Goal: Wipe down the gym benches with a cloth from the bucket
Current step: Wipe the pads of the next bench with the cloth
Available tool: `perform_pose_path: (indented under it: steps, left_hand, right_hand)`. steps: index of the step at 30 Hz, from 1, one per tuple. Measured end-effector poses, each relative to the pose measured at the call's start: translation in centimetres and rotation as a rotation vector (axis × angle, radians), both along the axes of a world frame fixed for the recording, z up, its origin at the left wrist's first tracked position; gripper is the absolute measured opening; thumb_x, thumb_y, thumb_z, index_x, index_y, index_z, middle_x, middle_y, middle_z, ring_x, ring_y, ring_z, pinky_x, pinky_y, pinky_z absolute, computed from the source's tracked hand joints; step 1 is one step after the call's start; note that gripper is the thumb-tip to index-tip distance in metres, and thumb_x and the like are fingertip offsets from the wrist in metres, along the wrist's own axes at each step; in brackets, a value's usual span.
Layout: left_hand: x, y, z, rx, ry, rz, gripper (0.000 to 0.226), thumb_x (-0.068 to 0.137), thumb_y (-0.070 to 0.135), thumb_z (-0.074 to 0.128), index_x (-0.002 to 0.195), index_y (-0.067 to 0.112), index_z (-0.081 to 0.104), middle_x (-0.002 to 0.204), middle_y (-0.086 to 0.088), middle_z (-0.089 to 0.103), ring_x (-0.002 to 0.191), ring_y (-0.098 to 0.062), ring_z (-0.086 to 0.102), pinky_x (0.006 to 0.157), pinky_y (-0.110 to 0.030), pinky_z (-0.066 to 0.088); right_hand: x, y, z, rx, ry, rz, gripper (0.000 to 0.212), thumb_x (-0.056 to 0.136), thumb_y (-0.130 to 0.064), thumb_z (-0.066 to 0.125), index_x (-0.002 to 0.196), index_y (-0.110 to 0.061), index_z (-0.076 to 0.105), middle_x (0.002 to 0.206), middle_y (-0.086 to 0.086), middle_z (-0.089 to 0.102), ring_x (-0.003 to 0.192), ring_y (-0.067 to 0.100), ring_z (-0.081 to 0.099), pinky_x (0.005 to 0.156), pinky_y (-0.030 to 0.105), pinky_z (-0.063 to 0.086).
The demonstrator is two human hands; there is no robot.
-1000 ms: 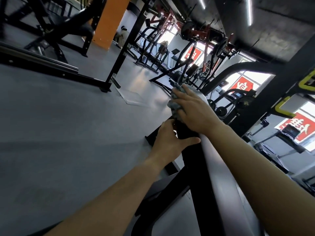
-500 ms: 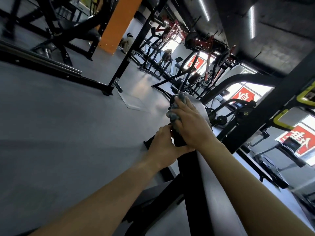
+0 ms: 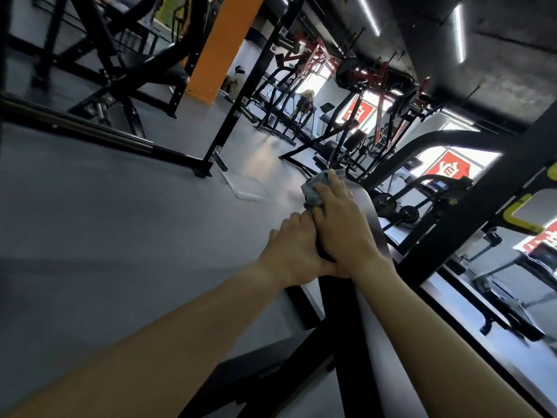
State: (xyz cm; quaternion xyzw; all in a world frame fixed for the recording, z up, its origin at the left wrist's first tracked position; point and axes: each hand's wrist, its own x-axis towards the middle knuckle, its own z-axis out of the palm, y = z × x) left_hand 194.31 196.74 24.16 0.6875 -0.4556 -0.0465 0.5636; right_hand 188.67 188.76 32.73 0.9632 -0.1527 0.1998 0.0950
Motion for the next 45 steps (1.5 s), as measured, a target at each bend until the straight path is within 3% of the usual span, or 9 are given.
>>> perform_pose_path:
  steps: [5, 9, 13, 17, 23, 27, 31, 39, 45]
  left_hand:
    - [0.9, -0.2, 0.9, 0.149, -0.145, 0.027, 0.124, 0.038, 0.091, 0.074, 0.135, 0.019, 0.046, 0.12, 0.002, 0.059, 0.113, -0.022, 0.058, 0.095, -0.048, 0.053]
    - [0.8, 0.2, 1.4, 0.228, -0.196, 0.049, 0.12, 0.04, 0.096, 0.07, 0.13, 0.02, 0.047, 0.12, 0.003, 0.057, 0.111, -0.022, 0.057, 0.097, -0.048, 0.052]
    - [0.4, 0.7, 1.9, 0.263, -0.177, 0.06, 0.117, 0.044, 0.089, 0.078, 0.132, 0.018, 0.046, 0.125, 0.001, 0.055, 0.118, -0.023, 0.053, 0.101, -0.049, 0.048]
    - [0.7, 0.7, 2.0, 0.253, -0.164, 0.036, 0.121, 0.045, 0.089, 0.079, 0.135, 0.017, 0.043, 0.127, 0.001, 0.052, 0.12, -0.023, 0.051, 0.103, -0.048, 0.046]
    - [0.8, 0.2, 0.9, 0.186, -0.127, 0.018, 0.13, 0.036, 0.097, 0.067, 0.139, 0.022, 0.044, 0.128, 0.005, 0.053, 0.12, -0.021, 0.052, 0.101, -0.049, 0.049]
    - [0.8, -0.5, 0.4, 0.099, -0.059, 0.011, 0.129, 0.03, 0.101, 0.067, 0.136, 0.029, 0.048, 0.124, 0.012, 0.06, 0.115, -0.015, 0.059, 0.094, -0.045, 0.055]
    - [0.3, -0.5, -0.2, 0.036, 0.009, -0.017, 0.121, 0.034, 0.093, 0.075, 0.135, 0.031, 0.051, 0.119, 0.015, 0.063, 0.109, -0.012, 0.063, 0.09, -0.041, 0.058]
    - [0.1, 0.1, -0.2, 0.044, 0.023, -0.029, 0.119, 0.036, 0.094, 0.076, 0.135, 0.038, 0.042, 0.126, 0.016, 0.061, 0.119, -0.016, 0.062, 0.095, -0.047, 0.055]
    - [-1.2, 1.6, 0.2, 0.078, 0.086, 0.017, 0.097, 0.054, 0.073, 0.087, 0.132, 0.03, 0.049, 0.112, 0.012, 0.056, 0.114, -0.019, 0.057, 0.097, -0.045, 0.052]
  right_hand:
    - [2.4, -1.1, 1.4, 0.005, -0.013, -0.01, 0.036, 0.102, -0.028, 0.043, 0.131, -0.015, 0.061, 0.156, 0.013, 0.041, 0.144, 0.03, 0.035, 0.118, 0.042, 0.032]
    - [5.6, -1.9, 4.0, 0.11, 0.001, -0.216, 0.032, 0.103, -0.032, 0.037, 0.101, -0.011, 0.061, 0.105, 0.012, 0.063, 0.105, 0.035, 0.06, 0.081, 0.038, 0.044]
    - [5.3, -3.5, 5.7, 0.429, -0.068, -0.314, 0.045, 0.107, -0.035, 0.032, 0.118, -0.002, 0.062, 0.113, 0.018, 0.065, 0.11, 0.037, 0.06, 0.071, 0.032, 0.04]
    - [5.1, -3.9, 4.9, 0.467, -0.172, -0.337, 0.043, 0.107, -0.028, 0.029, 0.128, -0.003, 0.058, 0.132, 0.025, 0.058, 0.123, 0.04, 0.052, 0.095, 0.04, 0.04]
    - [3.6, -4.4, 2.8, 0.41, -0.199, -0.119, 0.042, 0.099, -0.045, 0.031, 0.116, -0.023, 0.062, 0.13, 0.004, 0.06, 0.124, 0.026, 0.053, 0.108, 0.042, 0.04]
    - [1.6, -2.3, 1.2, 0.27, -0.137, 0.005, 0.036, 0.105, -0.037, 0.041, 0.138, -0.038, 0.055, 0.163, -0.004, 0.03, 0.153, 0.018, 0.02, 0.121, 0.041, 0.024]
    - [-0.4, -1.6, -1.0, 0.125, -0.083, 0.077, 0.032, 0.102, -0.029, 0.05, 0.132, -0.032, 0.06, 0.168, -0.009, 0.014, 0.156, 0.018, 0.003, 0.124, 0.042, 0.023]
    - [2.6, -1.5, 1.1, 0.053, -0.062, -0.067, 0.037, 0.103, -0.037, 0.041, 0.136, -0.034, 0.057, 0.165, 0.006, 0.024, 0.151, 0.029, 0.024, 0.123, 0.043, 0.023]
    - [1.7, -1.6, 0.4, 0.025, 0.011, -0.04, 0.036, 0.1, -0.028, 0.049, 0.134, -0.031, 0.059, 0.169, 0.005, 0.007, 0.156, 0.028, 0.005, 0.125, 0.044, 0.018]
